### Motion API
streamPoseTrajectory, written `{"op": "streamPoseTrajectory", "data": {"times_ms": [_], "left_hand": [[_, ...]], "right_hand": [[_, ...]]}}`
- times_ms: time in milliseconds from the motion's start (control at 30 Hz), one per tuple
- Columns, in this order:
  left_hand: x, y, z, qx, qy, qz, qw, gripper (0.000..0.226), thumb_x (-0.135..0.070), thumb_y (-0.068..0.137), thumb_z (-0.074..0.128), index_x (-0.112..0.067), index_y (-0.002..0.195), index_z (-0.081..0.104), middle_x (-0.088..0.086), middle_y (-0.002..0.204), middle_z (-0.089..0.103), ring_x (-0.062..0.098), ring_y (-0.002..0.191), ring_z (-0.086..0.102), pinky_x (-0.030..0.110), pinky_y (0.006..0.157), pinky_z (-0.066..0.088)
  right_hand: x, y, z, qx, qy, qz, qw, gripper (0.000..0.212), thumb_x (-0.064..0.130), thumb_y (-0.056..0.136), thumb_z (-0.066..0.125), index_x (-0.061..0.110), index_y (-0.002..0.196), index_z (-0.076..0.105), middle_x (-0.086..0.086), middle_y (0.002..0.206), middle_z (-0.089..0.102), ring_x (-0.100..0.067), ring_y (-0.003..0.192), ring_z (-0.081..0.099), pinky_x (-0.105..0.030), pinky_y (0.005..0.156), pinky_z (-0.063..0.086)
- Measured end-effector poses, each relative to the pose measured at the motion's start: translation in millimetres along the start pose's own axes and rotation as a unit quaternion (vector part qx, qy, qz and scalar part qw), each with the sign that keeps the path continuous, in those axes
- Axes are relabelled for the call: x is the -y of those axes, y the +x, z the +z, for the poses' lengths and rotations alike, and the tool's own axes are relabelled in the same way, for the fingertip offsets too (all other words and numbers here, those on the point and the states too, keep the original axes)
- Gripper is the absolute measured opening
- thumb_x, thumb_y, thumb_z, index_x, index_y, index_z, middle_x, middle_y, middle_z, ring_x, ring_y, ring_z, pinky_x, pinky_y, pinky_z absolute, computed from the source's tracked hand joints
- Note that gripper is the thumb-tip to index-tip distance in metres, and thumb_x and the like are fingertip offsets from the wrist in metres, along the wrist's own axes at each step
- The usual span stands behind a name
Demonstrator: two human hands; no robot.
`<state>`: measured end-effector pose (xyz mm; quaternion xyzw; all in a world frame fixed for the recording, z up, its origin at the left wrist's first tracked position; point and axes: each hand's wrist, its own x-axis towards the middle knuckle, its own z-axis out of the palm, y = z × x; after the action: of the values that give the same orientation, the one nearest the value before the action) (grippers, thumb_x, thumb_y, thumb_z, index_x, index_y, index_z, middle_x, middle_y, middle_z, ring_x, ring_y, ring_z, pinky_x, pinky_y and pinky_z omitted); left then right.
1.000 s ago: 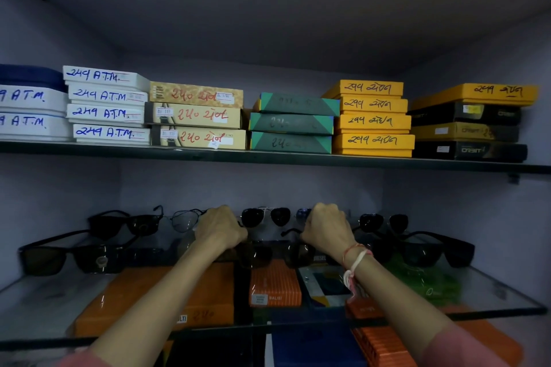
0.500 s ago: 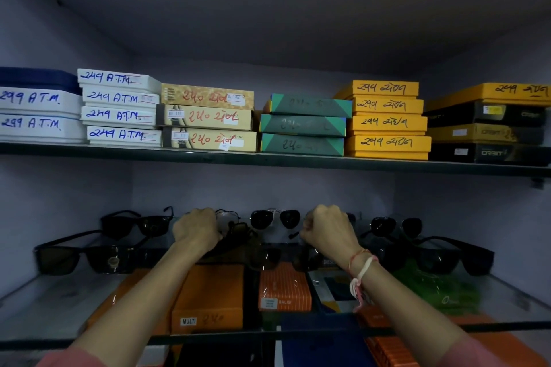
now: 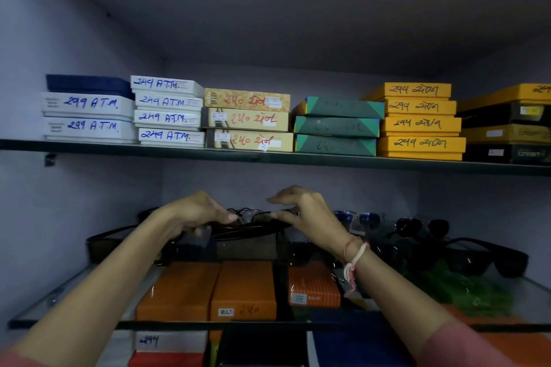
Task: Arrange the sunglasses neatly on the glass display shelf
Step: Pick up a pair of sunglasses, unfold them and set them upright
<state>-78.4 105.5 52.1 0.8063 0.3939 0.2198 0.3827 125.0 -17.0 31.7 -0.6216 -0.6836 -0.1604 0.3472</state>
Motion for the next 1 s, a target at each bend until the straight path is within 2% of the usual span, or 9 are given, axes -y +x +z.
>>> {"op": "streamPoseTrajectory", "data": {"times_ms": [100, 200, 367, 500, 567, 633, 800, 933, 1000], "left_hand": [[4, -5, -4, 0.044, -0.052, -0.031, 0.997, 0.017, -0.024, 0.078, 0.076, -0.013, 0.091, 0.077, 0.0, 0.093, 0.065, 0.006, 0.038, 0.036, 0.013, 0.029, 0.032], [10, -5, -12, 0.047, -0.076, -0.046, 0.995, 0.011, -0.023, 0.08, 0.075, -0.014, 0.087, 0.077, -0.001, 0.089, 0.062, 0.006, 0.04, 0.031, 0.011, 0.028, 0.031], [18, -7, -21, 0.067, -0.09, -0.037, 0.993, 0.019, -0.025, 0.084, 0.071, -0.009, 0.093, 0.077, -0.001, 0.059, 0.054, 0.005, 0.038, 0.036, 0.012, 0.028, 0.03], [18, -12, -23, 0.017, -0.138, 0.003, 0.99, 0.041, -0.045, 0.092, 0.054, -0.013, 0.112, 0.069, 0.004, 0.085, 0.073, 0.012, 0.06, 0.067, 0.018, 0.04, 0.052], [17, -15, -26, -0.002, -0.157, 0.041, 0.987, 0.051, -0.049, 0.09, 0.054, -0.011, 0.122, 0.065, 0.008, 0.114, 0.068, 0.016, 0.076, 0.072, 0.021, 0.046, 0.058], [17, -18, -30, -0.011, -0.126, 0.074, 0.989, 0.049, -0.045, 0.085, 0.064, -0.01, 0.12, 0.067, 0.01, 0.125, 0.061, 0.019, 0.089, 0.069, 0.024, 0.052, 0.062], [26, -17, -35, -0.039, -0.032, 0.104, 0.993, 0.043, -0.02, 0.076, 0.079, -0.008, 0.116, 0.069, 0.012, 0.107, 0.071, 0.016, 0.078, 0.07, 0.025, 0.065, 0.063], [24, -16, -31, -0.066, -0.005, 0.12, 0.991, 0.043, -0.043, 0.081, 0.069, -0.006, 0.101, 0.073, 0.005, 0.086, 0.071, 0.018, 0.071, 0.071, 0.031, 0.069, 0.063], [23, -17, -32, -0.076, 0.029, 0.136, 0.987, 0.038, -0.04, 0.075, 0.076, -0.007, 0.094, 0.078, 0.004, 0.085, 0.076, 0.02, 0.076, 0.074, 0.03, 0.07, 0.063]], "right_hand": [[12, -2, 0, -0.012, 0.06, -0.014, 0.998, 0.026, 0.032, 0.084, 0.073, 0.015, 0.102, 0.079, 0.0, 0.099, 0.077, -0.007, 0.088, 0.07, -0.028, 0.083, 0.057], [19, -4, -6, 0.008, 0.094, -0.019, 0.995, 0.033, 0.041, 0.077, 0.076, 0.018, 0.1, 0.08, 0.004, 0.097, 0.078, -0.004, 0.087, 0.071, -0.023, 0.08, 0.058], [29, -9, -8, 0.01, 0.084, -0.021, 0.996, 0.027, 0.031, 0.075, 0.08, 0.015, 0.097, 0.081, 0.0, 0.096, 0.078, -0.005, 0.086, 0.071, -0.021, 0.079, 0.059], [36, -6, -2, -0.033, 0.019, 0.002, 0.999, 0.024, 0.032, 0.082, 0.075, 0.015, 0.098, 0.08, 0.002, 0.091, 0.079, -0.003, 0.077, 0.069, -0.018, 0.073, 0.058], [38, -5, -1, -0.047, 0.01, 0.033, 0.998, 0.023, 0.033, 0.082, 0.075, 0.015, 0.097, 0.081, 0.002, 0.09, 0.08, -0.003, 0.075, 0.07, -0.023, 0.072, 0.06], [41, -3, 2, -0.048, 0.007, 0.057, 0.997, 0.023, 0.032, 0.082, 0.076, 0.014, 0.095, 0.081, 0.002, 0.089, 0.08, -0.003, 0.072, 0.071, -0.024, 0.07, 0.062], [51, 6, 10, -0.043, 0.004, 0.096, 0.994, 0.016, 0.025, 0.08, 0.078, 0.013, 0.089, 0.081, 0.001, 0.084, 0.08, -0.009, 0.068, 0.073, -0.03, 0.069, 0.063], [54, 11, 18, -0.055, 0.001, 0.13, 0.99, 0.017, 0.022, 0.08, 0.078, 0.011, 0.093, 0.08, -0.004, 0.083, 0.08, -0.008, 0.056, 0.069, -0.027, 0.068, 0.063], [53, 13, 21, -0.055, -0.009, 0.144, 0.988, 0.018, 0.021, 0.081, 0.077, 0.01, 0.094, 0.08, -0.005, 0.087, 0.08, -0.009, 0.061, 0.071, -0.027, 0.07, 0.063]]}}
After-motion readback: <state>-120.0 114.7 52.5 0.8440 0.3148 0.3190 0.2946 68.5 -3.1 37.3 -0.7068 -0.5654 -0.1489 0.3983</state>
